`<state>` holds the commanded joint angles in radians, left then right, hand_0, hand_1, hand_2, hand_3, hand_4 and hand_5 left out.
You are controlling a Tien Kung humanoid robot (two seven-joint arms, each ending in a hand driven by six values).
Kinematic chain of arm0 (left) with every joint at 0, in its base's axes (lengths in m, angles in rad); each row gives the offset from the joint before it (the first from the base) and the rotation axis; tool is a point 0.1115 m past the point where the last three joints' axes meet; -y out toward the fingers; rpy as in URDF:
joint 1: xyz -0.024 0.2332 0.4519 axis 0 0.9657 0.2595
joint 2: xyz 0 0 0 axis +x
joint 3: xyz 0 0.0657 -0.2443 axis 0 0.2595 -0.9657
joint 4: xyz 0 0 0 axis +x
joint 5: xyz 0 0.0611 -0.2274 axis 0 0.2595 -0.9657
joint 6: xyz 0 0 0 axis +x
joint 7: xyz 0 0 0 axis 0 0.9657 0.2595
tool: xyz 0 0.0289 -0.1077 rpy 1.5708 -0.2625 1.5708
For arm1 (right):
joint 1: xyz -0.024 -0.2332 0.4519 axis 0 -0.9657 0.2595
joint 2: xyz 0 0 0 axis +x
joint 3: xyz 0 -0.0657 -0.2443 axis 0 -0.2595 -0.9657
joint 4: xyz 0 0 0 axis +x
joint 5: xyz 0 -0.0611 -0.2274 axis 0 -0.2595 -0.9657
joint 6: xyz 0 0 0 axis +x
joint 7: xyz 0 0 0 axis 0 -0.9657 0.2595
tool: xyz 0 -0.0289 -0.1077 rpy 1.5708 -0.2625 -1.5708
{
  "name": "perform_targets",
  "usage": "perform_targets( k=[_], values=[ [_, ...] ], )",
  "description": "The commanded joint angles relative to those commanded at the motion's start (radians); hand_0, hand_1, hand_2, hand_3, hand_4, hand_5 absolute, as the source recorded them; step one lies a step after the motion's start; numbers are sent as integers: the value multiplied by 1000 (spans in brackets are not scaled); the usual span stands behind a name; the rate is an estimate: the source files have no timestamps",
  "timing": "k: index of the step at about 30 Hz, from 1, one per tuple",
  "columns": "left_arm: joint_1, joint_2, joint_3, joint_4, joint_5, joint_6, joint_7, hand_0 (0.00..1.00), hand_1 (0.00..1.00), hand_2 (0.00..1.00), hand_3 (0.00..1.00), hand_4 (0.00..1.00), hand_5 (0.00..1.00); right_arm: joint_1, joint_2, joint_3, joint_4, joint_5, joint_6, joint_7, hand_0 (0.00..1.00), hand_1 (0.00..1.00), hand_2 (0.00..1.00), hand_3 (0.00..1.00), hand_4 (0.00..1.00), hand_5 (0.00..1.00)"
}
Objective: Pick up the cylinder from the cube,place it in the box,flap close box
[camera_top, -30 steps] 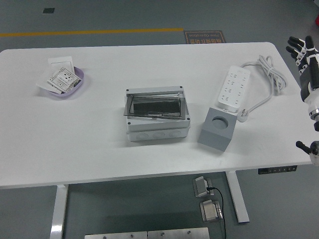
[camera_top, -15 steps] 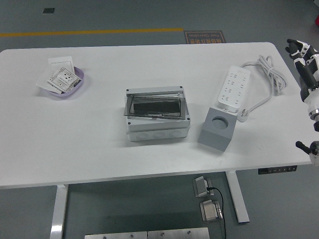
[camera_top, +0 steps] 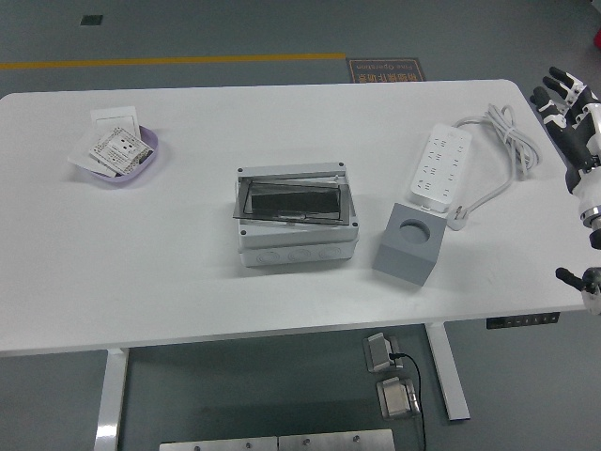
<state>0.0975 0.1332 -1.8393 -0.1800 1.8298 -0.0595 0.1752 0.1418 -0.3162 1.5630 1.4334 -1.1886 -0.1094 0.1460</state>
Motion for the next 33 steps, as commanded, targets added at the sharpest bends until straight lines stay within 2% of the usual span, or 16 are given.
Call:
perform_targets(
  k=[4,5,10,11,24,28,29,31,33],
  values=[
    [0,0,2,0,-2,0,0,609,667,602,593,639,273,0,-1,2,-1,-7,14,0,307,371,458,630,723,281],
    [0,0,3,0,-3,0,0,608,668,602,592,638,272,0,-1,3,-1,-7,14,2,731,740,794,734,769,338],
    [0,0,6,0,-6,0,0,608,668,602,592,638,272,-1,-2,4,0,-5,11,5,731,740,794,734,769,338],
    [0,0,6,0,-7,0,0,608,669,602,592,636,272,-1,-1,4,0,-4,11,6,998,998,998,998,910,530],
    [-1,0,8,0,-10,-1,1,608,668,601,591,635,271,1,-2,6,2,-24,5,-4,998,998,998,998,931,567],
    [-1,0,9,0,-11,-1,2,608,668,601,591,635,271,1,-2,5,2,-21,-16,-8,998,998,998,998,931,567],
    [-1,0,9,0,-11,-1,2,609,668,601,591,635,270,1,-2,4,2,-18,-21,-8,998,998,998,998,998,604],
    [-1,1,9,0,-12,-1,2,609,668,601,591,635,270,1,-3,2,4,-15,-36,-6,998,998,998,998,998,604],
    [-1,1,11,0,-14,-1,2,609,668,601,591,635,270,2,-3,2,11,-11,-85,-11,998,998,998,998,998,604]
  ],
)
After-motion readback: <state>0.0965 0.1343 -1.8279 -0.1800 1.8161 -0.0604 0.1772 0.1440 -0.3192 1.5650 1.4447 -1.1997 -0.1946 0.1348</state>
